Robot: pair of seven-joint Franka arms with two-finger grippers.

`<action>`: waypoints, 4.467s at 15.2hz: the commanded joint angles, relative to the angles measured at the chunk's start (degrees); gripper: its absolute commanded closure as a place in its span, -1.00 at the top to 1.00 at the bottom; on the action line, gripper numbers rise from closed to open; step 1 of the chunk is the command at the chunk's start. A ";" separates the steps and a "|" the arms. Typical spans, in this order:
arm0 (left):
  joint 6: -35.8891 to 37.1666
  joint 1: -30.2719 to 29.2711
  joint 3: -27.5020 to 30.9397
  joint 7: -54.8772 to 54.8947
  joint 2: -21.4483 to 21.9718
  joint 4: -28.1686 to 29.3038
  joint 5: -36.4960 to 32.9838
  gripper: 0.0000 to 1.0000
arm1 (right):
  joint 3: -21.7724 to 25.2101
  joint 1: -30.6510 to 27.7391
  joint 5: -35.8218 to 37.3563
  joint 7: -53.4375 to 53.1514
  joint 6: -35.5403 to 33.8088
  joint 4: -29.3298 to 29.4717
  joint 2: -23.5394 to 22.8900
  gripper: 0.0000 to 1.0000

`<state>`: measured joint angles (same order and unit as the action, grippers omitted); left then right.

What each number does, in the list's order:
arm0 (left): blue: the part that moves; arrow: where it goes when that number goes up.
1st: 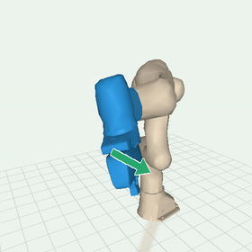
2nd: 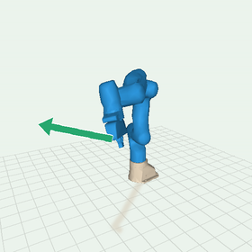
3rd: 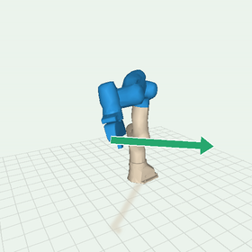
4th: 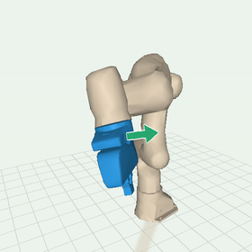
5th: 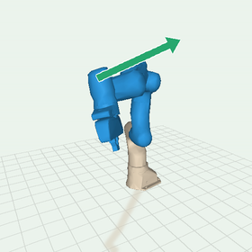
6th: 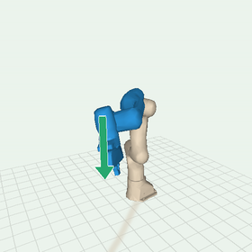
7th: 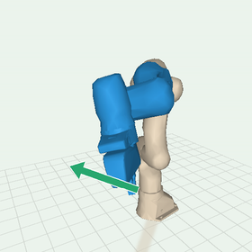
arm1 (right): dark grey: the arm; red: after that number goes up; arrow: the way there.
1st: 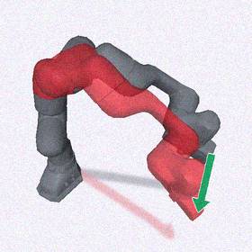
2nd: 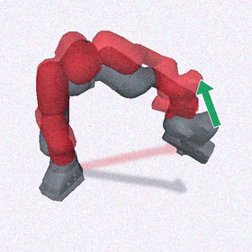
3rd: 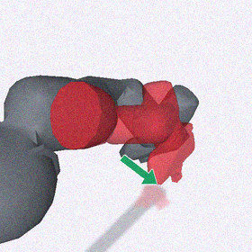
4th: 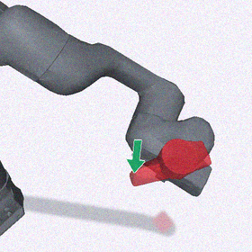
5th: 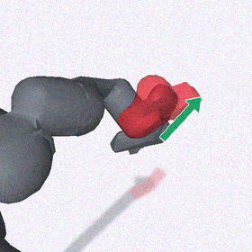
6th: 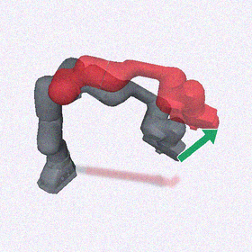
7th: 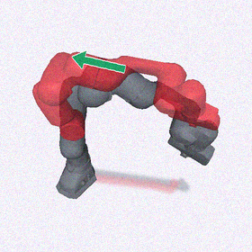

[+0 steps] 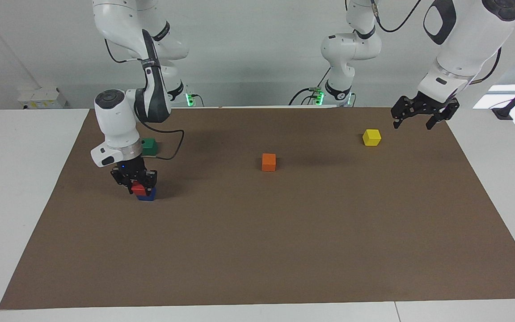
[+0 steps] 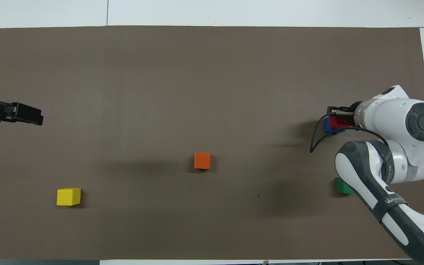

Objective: Transfer red block to right arm and stack on blue block

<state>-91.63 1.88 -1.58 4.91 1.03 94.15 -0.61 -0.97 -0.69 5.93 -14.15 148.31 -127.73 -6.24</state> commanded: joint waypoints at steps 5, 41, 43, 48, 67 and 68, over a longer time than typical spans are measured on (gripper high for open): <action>0.57 0.05 0.08 0.45 1.34 1.21 -1.15 1.00 | -0.43 -2.47 1.45 0.87 -0.04 -1.64 1.14 -1.00; 0.49 0.05 0.08 0.45 1.96 1.83 -1.06 1.00 | -0.52 -0.80 1.37 0.43 -1.44 -1.12 1.40 0.97; 0.57 0.05 0.08 0.45 1.96 1.83 -1.06 1.00 | -0.52 -0.89 1.28 0.43 -2.32 -0.07 1.23 1.00; 0.57 0.05 0.08 0.45 1.96 1.74 -1.06 1.00 | -0.96 -0.45 -0.73 0.52 -14.42 8.35 1.31 1.00; 0.57 0.05 0.08 0.45 1.96 1.83 -1.06 1.00 | -1.05 -1.68 -6.28 13.97 -56.64 29.29 10.54 1.00; 0.57 0.05 0.08 0.45 1.96 1.83 -1.06 1.00 | -1.05 -1.86 -6.28 14.06 -57.60 30.51 9.67 1.00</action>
<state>-91.39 1.88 -1.58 4.91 1.36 94.31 -0.61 -1.70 -1.40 -0.09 -1.74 93.22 -100.68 5.53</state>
